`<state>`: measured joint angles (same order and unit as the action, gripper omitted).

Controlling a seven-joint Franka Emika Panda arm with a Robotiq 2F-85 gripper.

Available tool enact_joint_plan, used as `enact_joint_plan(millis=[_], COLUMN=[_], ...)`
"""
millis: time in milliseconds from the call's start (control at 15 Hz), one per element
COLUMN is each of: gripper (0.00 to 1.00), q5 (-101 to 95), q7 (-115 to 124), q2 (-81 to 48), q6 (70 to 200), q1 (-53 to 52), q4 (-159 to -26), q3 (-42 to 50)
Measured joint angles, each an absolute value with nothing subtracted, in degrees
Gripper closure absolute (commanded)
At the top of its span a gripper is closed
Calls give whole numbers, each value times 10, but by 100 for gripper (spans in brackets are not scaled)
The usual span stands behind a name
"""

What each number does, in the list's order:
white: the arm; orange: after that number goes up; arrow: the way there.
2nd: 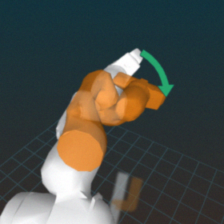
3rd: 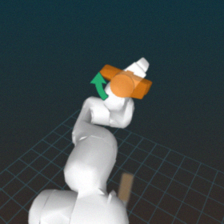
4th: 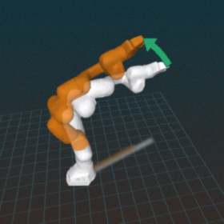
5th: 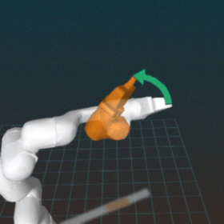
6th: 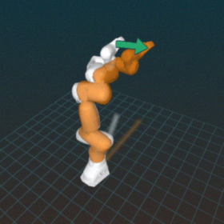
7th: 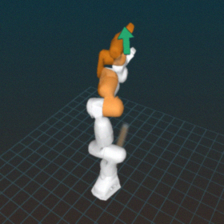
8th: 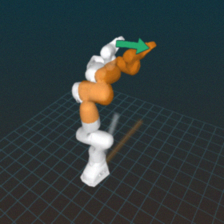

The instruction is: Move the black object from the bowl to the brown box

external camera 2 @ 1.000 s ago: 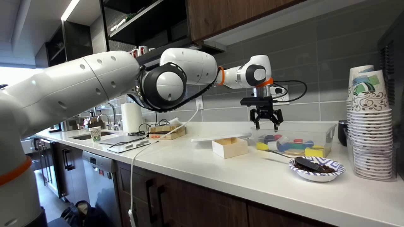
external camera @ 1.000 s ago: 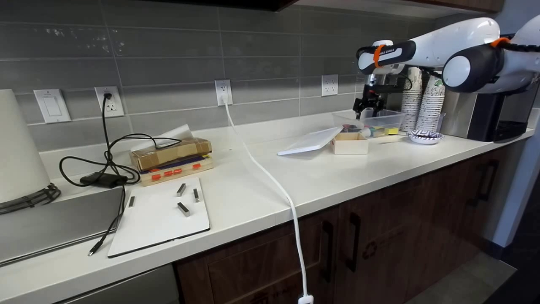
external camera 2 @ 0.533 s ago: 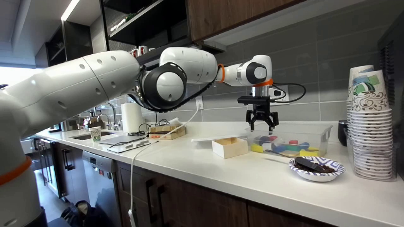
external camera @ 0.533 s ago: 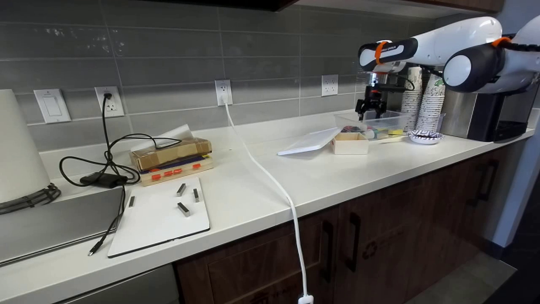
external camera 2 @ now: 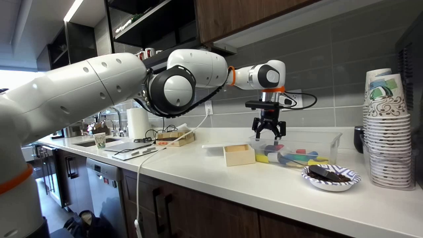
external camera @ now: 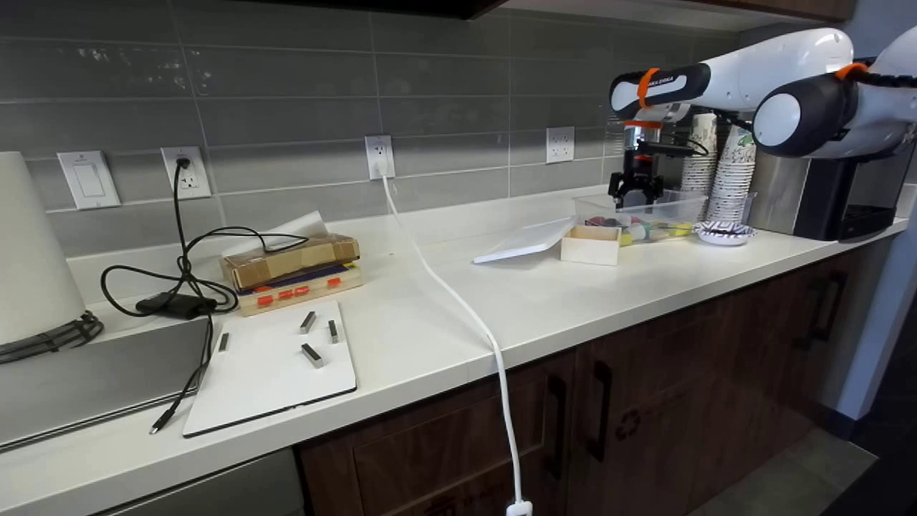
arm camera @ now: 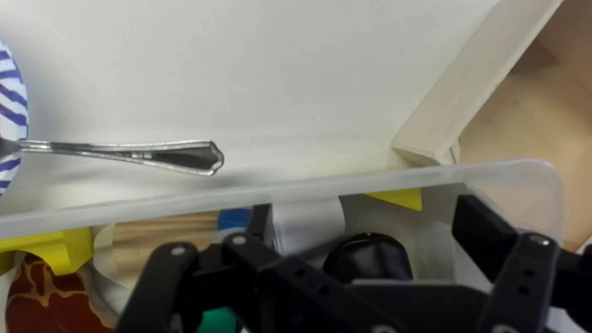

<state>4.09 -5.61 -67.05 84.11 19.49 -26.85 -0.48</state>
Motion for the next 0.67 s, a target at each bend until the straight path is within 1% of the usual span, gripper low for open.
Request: enact_joint_plan(millis=[267, 667], gripper=[0, 0], q5=[46, 45], q7=[-45, -36], q2=[-671, -674], q6=[816, 815], q1=[195, 195], q4=[-268, -268], q3=[-5, -1])
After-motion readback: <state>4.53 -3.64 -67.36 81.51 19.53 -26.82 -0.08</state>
